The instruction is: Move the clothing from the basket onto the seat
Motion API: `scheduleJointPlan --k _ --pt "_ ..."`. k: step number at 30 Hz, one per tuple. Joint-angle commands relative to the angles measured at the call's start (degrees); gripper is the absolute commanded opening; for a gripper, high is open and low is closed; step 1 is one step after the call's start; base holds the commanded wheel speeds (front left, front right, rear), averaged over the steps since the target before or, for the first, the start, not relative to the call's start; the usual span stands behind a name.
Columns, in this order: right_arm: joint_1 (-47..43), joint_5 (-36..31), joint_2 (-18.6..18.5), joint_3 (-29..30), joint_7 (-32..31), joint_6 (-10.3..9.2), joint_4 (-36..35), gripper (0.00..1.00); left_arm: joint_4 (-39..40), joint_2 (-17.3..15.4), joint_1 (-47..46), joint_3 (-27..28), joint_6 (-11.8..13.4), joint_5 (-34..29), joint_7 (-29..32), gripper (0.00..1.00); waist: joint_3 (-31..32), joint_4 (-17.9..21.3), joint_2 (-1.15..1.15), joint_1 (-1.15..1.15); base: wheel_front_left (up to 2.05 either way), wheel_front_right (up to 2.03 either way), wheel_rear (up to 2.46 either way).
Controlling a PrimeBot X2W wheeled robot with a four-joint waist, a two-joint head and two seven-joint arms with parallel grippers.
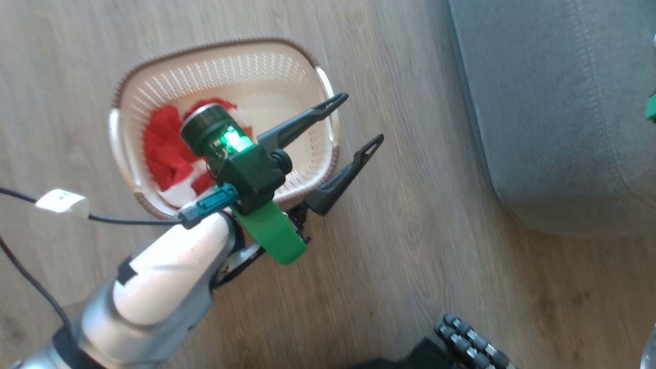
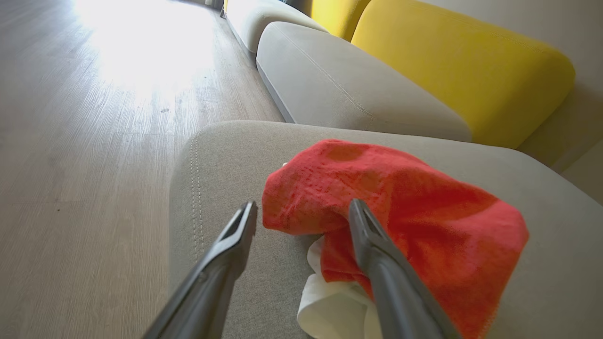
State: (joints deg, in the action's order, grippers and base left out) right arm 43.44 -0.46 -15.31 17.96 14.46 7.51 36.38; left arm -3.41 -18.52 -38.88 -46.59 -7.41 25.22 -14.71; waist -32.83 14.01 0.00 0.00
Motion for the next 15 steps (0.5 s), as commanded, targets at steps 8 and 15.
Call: scheduleJointPlan --k 8,15 --pt "-5.8 1.53 0.31 -6.8 0.53 -0.02 -7.87 1.0 -0.91 3.16 4.09 6.25 -0.08 -0.47 -0.29 1.0 10.13 -5.3 0.0 0.0 0.0 0.0 0.0" --pt "-10.27 4.03 2.68 -11.69 0.53 -0.02 -12.1 1.0 -4.64 5.74 8.59 13.68 -0.08 -2.05 -0.29 1.0 15.59 -9.23 0.0 0.0 0.0 0.0 0.0"
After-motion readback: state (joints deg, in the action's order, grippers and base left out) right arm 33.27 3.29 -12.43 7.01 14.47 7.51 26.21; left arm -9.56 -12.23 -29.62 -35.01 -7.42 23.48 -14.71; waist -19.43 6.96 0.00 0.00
